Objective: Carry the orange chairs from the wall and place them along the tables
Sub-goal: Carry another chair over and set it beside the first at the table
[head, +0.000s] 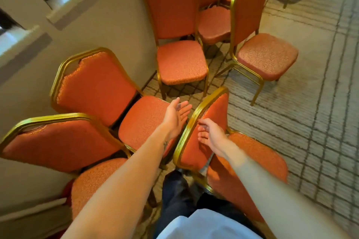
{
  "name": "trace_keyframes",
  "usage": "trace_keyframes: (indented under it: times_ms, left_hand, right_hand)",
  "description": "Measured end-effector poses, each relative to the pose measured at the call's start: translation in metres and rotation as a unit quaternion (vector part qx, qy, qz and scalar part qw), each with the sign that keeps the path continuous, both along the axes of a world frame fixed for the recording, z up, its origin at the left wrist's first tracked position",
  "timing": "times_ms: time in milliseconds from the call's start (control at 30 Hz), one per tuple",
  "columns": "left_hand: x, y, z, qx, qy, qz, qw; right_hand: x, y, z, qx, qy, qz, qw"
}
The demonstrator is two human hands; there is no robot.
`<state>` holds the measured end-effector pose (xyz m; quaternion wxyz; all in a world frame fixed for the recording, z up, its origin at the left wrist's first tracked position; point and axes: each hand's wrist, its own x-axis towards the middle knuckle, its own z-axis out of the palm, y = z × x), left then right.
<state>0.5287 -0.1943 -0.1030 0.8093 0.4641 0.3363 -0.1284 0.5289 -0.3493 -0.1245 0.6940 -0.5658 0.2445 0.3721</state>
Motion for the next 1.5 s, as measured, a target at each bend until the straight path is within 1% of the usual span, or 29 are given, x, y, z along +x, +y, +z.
trace_keyframes:
  times_ms: [133, 200, 300, 500, 633, 733, 800, 900, 933, 1033, 1133, 1200, 1267, 1300, 1400, 1433, 1500]
  left_hand:
    - [0.031, 0.012, -0.024, -0.037, 0.031, -0.083, 0.995]
    - [0.042, 0.012, -0.029, -0.044, 0.043, -0.107, 0.992]
    - [0.058, 0.017, -0.035, -0.036, 0.063, -0.136, 0.988]
    - [0.076, 0.021, -0.028, -0.01, 0.07, -0.232, 0.97]
    - [0.086, 0.003, -0.016, 0.005, 0.057, -0.298, 0.953]
    - [0.088, -0.024, -0.005, 0.016, 0.04, -0.343, 0.938]
    - [0.09, -0.044, 0.001, 0.03, 0.02, -0.376, 0.926]
    - [0.088, -0.081, 0.006, 0.07, -0.037, -0.436, 0.896]
    - [0.085, -0.099, 0.009, 0.079, -0.057, -0.454, 0.886]
    - [0.079, -0.133, 0.013, 0.107, -0.106, -0.457, 0.877]
    - [0.068, -0.183, 0.026, 0.13, -0.174, -0.478, 0.851]
    - [0.057, -0.219, 0.037, 0.145, -0.215, -0.494, 0.829]
    - [0.043, -0.251, 0.045, 0.17, -0.261, -0.514, 0.799]
    - [0.039, -0.263, 0.046, 0.199, -0.298, -0.523, 0.773]
    - [0.03, -0.306, 0.05, 0.293, -0.44, -0.531, 0.662]
    - [0.028, -0.321, 0.055, 0.311, -0.467, -0.539, 0.628]
    - [0.023, -0.347, 0.065, 0.339, -0.489, -0.559, 0.577]
  right_hand:
    - [0.008, 0.016, -0.017, -0.033, 0.014, -0.047, 0.998]
    - [0.007, 0.022, -0.021, -0.054, 0.026, -0.076, 0.995]
    - [0.01, 0.031, -0.023, -0.107, -0.003, -0.104, 0.989]
    - [-0.002, 0.036, -0.015, -0.133, -0.033, -0.167, 0.976]
    - [-0.013, 0.022, -0.004, -0.165, -0.05, -0.226, 0.959]
    - [-0.021, 0.003, 0.007, -0.183, -0.06, -0.288, 0.938]
    - [-0.024, -0.01, 0.016, -0.201, -0.08, -0.312, 0.925]
    - [-0.034, -0.032, 0.022, -0.226, -0.133, -0.331, 0.907]
    - [-0.04, -0.044, 0.025, -0.231, -0.139, -0.348, 0.898]
    - [-0.047, -0.068, 0.035, -0.239, -0.145, -0.371, 0.885]
    - [-0.064, -0.103, 0.051, -0.26, -0.137, -0.398, 0.869]
    - [-0.079, -0.128, 0.061, -0.257, -0.139, -0.414, 0.862]
    - [-0.095, -0.155, 0.07, -0.291, -0.134, -0.416, 0.851]
    - [-0.101, -0.166, 0.074, -0.323, -0.131, -0.411, 0.842]
    - [-0.116, -0.206, 0.08, -0.429, -0.11, -0.401, 0.802]
    - [-0.12, -0.219, 0.081, -0.456, -0.095, -0.395, 0.792]
    - [-0.128, -0.24, 0.087, -0.509, -0.074, -0.372, 0.773]
